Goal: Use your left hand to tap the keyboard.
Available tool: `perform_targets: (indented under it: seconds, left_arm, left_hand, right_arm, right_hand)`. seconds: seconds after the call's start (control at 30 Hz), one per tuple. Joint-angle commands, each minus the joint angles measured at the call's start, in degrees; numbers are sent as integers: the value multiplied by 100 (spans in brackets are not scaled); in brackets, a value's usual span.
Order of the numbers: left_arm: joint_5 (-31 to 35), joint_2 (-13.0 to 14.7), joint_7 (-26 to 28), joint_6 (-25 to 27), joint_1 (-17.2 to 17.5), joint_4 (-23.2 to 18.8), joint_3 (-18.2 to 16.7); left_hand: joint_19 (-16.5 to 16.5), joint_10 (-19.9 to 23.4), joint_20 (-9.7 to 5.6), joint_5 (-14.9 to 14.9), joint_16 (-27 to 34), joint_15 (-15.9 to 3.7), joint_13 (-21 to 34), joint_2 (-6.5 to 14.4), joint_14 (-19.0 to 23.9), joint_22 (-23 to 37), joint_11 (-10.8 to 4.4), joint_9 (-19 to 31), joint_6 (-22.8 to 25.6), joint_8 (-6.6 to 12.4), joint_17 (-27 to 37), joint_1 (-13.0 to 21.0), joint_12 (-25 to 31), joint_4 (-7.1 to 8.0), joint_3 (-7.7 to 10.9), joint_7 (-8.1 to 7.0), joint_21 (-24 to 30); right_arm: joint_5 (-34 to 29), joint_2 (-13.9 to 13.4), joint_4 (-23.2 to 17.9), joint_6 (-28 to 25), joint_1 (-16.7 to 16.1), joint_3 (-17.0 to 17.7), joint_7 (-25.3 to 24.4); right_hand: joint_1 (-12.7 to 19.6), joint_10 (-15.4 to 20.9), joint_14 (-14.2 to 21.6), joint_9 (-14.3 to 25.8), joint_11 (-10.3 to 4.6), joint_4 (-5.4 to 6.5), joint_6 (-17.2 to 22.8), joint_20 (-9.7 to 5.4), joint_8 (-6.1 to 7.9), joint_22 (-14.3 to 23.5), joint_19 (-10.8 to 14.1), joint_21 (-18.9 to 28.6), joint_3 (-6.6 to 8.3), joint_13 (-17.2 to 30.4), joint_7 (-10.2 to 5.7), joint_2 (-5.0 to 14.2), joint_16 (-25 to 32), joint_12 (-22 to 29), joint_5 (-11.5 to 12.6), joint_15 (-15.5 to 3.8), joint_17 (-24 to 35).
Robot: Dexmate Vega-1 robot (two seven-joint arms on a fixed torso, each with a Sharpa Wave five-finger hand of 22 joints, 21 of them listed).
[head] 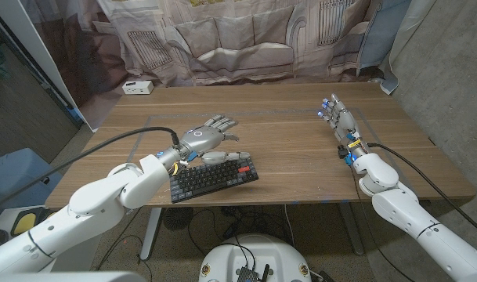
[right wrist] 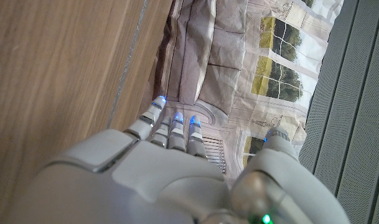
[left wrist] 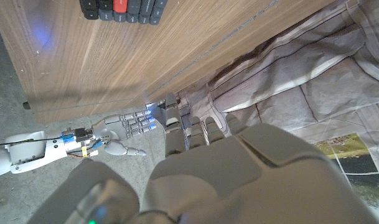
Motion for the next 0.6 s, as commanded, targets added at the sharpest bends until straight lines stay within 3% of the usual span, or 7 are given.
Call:
perform_targets:
  seconds: [0.03, 0.6]
  left_arm:
    - [3, 285, -821, 280, -485, -161, 387]
    - [-315, 361, -1410, 316, -1056, -59, 911]
  left_hand:
    - [-20, -63, 28, 34, -12, -14, 16, 5, -89, 32, 21, 20, 65, 43, 21, -52, 16, 15, -51, 31, 24]
    - [-39, -82, 58, 55, 25, -13, 14, 2, -89, 37, 22, 21, 86, 44, 19, -62, 52, 30, -100, 93, 49]
  right_arm:
    - [31, 39, -7, 38, -59, 38, -47]
    - [34, 78, 73, 172, -131, 62, -25]
  right_hand:
    - [-12, 48, 1, 24, 8, -14, 56, 25, 38, 13, 32, -12, 7, 20, -4, 57, -15, -8, 27, 25, 14]
    - [-13, 56, 5, 23, 4, -19, 65, 27, 37, 14, 37, -36, 3, 18, -8, 70, -17, -12, 29, 26, 4]
